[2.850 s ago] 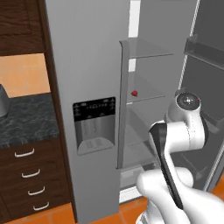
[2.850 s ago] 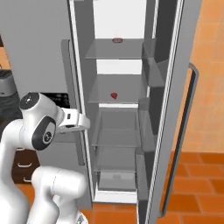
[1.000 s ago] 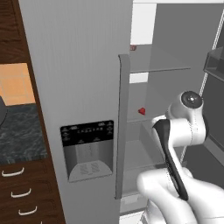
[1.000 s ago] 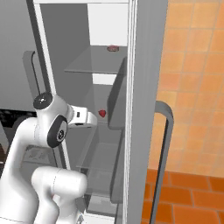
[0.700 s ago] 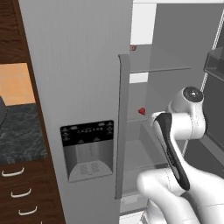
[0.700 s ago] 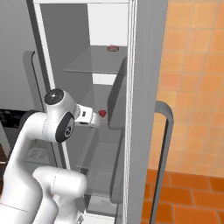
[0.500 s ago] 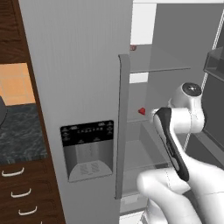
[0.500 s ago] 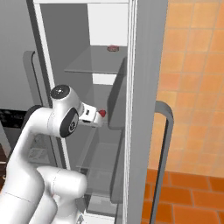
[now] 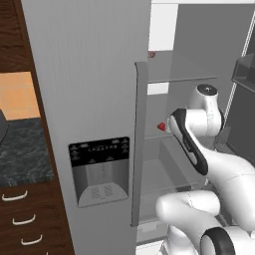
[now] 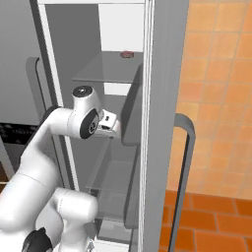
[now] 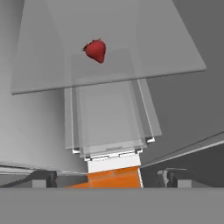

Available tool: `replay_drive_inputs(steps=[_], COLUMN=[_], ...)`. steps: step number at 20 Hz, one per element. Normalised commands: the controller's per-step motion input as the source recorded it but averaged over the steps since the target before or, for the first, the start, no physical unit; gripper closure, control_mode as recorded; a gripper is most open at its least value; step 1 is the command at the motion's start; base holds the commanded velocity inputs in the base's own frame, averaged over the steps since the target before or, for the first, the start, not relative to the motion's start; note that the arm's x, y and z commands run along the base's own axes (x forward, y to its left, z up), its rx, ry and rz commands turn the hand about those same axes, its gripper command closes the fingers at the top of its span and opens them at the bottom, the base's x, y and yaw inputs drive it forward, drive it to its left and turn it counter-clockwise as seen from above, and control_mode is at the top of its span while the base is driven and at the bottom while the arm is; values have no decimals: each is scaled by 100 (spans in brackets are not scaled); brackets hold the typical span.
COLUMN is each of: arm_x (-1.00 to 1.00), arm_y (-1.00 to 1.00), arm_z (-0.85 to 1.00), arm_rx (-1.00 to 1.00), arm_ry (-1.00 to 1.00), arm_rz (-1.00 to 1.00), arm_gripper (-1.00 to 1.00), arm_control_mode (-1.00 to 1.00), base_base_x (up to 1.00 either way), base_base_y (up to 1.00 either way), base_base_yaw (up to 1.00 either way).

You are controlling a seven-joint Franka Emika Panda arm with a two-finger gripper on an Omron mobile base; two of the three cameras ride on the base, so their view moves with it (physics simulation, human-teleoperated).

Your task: Take the strawberry from the fridge and place it on top of the pancake, located on the dining counter.

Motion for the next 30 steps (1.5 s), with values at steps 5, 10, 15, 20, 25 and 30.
replay_drive_inputs(steps=[5,10,15,20,25,30], arm_x=[49,63,51,52,64,54], arm_y=[-1,0,0,0,0,0], arm_z=[-32,-26,-35,-33,-15,-13], arm_rx=[0,0,0,0,0,0], arm_ry=[0,0,-3,-1,1,6], arm_rz=[0,0,4,8,6,2], arm_gripper=[-100,-100,-100,-100,-100,-100], arm_control_mode=[-100,-100,-100,-100,-100,-100], base_base_x=[0,0,0,0,0,0], base_base_y=[0,0,0,0,0,0], base_base_yaw=[0,0,0,0,0,0])
